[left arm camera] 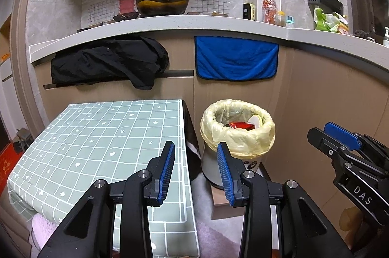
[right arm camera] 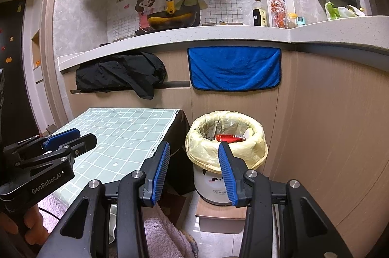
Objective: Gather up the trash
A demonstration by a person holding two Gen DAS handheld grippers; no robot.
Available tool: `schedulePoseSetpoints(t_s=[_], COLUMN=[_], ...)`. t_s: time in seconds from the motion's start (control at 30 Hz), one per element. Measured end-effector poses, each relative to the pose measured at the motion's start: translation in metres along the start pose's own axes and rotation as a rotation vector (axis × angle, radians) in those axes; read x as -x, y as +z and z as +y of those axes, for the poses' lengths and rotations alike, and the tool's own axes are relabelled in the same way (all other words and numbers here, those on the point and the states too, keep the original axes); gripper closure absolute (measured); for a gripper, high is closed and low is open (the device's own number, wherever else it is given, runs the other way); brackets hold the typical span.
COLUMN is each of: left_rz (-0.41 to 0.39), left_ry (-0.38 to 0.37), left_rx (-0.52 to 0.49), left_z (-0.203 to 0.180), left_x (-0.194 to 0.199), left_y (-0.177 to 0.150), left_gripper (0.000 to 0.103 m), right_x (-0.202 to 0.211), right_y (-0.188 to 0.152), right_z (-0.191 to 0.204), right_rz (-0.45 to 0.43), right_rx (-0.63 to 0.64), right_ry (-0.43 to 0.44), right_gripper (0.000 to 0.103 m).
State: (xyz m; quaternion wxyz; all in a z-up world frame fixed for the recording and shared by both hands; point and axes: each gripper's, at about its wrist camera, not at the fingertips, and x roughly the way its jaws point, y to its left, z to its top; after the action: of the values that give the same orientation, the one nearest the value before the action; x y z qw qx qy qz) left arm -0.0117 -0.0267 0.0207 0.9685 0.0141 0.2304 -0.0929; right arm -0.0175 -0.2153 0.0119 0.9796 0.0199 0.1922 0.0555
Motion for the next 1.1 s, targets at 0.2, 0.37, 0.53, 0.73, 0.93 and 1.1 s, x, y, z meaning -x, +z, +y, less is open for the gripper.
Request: schedulePoseSetpoints(t_s=[0.2,0.37,0.53,0.73,0.93,1.1], left_rz=[-0.001,-0.002,-0.001,0.001,0.007,0.010], left_ry=[-0.001,-0.006,-0.009,-0.013,-0.015,-0.014], left_rx=[-0.002,-0.006,-0.006,-0.005,-0.002,0.002], left_z=[-0.0032,-0.0046,-0.0046,-0.0053,-0.0056,-0.0044], left_x=[0.0003,-0.0001,-0.0003,-0.0003,-0.0015,-0.0026], left_y=[0.0003,0.0006,0.0006,0.0002,-0.0004,-0.0002], left_gripper=[0.066,0.066,0.066,0.066,0.066,0.066], right_x=[0.0002,-0.0004,0.0000,0.0003,0.0002,0.0013], right_y=[0.0003,0.0009,0.0010,0.0017,0.0018,0.0011], right_z=[-0.0008,-0.0021,-0.0028,-0.0037,-0.0040,-0.0033], right_rz=[-0.001,-0.001,-0.001,-0.001,0.000,0.002], right_rx=[0.001,0.001,-0.001,-0.002,-0.001,-0.003], right_ry=[-0.001,0.000,-0.001,0.001,0.000,-0.002], right_gripper=[0.064,0.064,0.064,0.064,0.064,0.064])
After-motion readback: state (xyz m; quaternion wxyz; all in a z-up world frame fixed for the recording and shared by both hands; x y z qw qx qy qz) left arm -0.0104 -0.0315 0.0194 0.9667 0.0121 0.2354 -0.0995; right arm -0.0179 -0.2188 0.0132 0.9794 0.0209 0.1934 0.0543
